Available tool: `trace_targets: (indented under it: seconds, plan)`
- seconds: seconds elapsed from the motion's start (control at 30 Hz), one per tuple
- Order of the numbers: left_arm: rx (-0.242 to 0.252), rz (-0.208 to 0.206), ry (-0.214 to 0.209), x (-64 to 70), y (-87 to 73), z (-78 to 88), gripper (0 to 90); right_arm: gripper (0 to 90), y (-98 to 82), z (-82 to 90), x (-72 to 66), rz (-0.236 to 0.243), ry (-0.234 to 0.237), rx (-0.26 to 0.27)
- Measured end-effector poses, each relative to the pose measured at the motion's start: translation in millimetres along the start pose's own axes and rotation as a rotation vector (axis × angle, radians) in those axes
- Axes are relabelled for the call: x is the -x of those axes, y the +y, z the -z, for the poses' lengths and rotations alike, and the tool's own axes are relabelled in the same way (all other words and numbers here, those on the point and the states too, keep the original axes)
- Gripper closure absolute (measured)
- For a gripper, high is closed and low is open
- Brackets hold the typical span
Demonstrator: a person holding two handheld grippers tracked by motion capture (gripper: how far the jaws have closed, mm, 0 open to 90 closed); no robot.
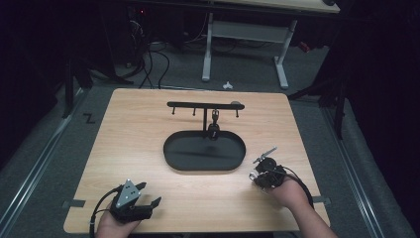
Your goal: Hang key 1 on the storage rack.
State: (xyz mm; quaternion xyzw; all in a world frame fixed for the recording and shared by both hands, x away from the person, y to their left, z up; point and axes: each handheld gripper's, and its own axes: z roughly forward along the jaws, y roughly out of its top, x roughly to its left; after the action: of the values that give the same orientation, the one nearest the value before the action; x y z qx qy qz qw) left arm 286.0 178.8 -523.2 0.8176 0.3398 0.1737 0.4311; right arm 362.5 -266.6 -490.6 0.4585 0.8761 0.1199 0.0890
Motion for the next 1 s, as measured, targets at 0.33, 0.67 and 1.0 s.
trace_targets:
  seconds: [0.33, 0.67, 1.0]
  plan:
    - [-0.002, -0.002, -0.001, -0.1, -0.1, -0.3, 25.2, 85.0, 4.1, 7.7, 0.1, 0.019, -0.019, 0.018]
    - [-0.003, -0.004, -0.003, 0.4, 0.0, -1.1, 25.2, 85.2, 2.3, 14.1, 8.0, -0.01, -0.136, 0.083]
    - [-0.01, -0.011, -0.007, 0.5, -0.2, -1.4, 25.2, 82.0, 1.5, 7.9, 8.0, -0.057, -0.042, 0.062]
